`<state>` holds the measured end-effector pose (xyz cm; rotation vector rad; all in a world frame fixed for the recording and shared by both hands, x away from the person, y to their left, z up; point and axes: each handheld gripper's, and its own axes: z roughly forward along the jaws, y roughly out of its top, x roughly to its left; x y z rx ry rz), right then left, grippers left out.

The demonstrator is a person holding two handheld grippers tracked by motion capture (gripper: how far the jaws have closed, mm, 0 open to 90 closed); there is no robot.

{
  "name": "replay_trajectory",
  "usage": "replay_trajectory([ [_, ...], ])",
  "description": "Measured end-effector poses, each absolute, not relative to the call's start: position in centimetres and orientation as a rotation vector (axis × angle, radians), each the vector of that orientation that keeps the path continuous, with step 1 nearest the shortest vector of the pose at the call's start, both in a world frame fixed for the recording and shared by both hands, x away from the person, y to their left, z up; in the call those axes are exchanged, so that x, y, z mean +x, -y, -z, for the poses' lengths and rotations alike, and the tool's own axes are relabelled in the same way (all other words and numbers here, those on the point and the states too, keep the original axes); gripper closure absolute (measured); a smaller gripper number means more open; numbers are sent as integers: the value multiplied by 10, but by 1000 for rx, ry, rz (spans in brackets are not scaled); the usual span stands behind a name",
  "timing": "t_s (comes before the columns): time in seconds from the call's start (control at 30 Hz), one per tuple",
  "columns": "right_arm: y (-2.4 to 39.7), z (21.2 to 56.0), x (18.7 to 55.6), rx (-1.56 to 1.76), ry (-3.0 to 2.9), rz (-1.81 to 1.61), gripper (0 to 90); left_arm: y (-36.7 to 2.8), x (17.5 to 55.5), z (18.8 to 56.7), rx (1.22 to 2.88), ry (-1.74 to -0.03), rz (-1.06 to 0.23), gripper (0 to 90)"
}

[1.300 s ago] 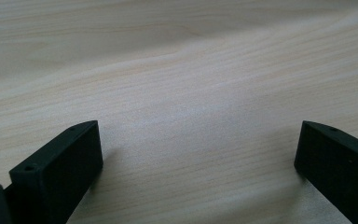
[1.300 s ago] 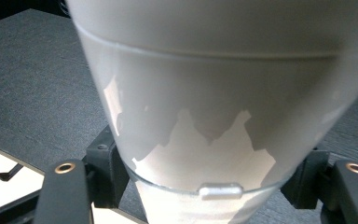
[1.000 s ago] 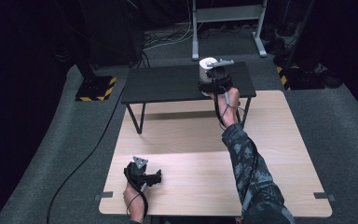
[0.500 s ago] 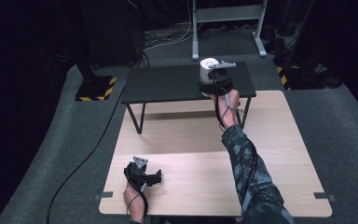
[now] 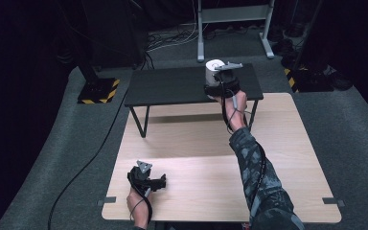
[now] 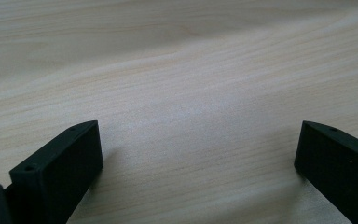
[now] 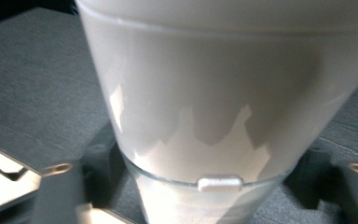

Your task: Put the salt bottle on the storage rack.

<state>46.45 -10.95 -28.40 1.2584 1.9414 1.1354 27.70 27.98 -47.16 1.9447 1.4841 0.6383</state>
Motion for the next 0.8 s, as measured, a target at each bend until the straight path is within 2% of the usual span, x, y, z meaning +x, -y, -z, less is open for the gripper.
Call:
replay_trajectory([
  [0.1, 107, 283, 458, 1247, -1943, -1074, 0, -280, 277, 472, 1944, -1484, -639, 2],
  [0.3, 126, 288, 445, 1280, -1971, -1068, 0, -280, 277, 472, 1944, -1484, -640, 2],
  [0.43, 149, 298, 425, 1289, -1961, -1056, 0, -280, 277, 472, 1944, -1484, -641, 2],
  [0.63, 191, 318, 390, 1324, -1944, -1010, 0, -279, 277, 472, 1944, -1483, -643, 2],
  [0.8, 226, 352, 355, 1356, -1920, -986, 0, -279, 277, 472, 1943, -1484, -644, 2],
])
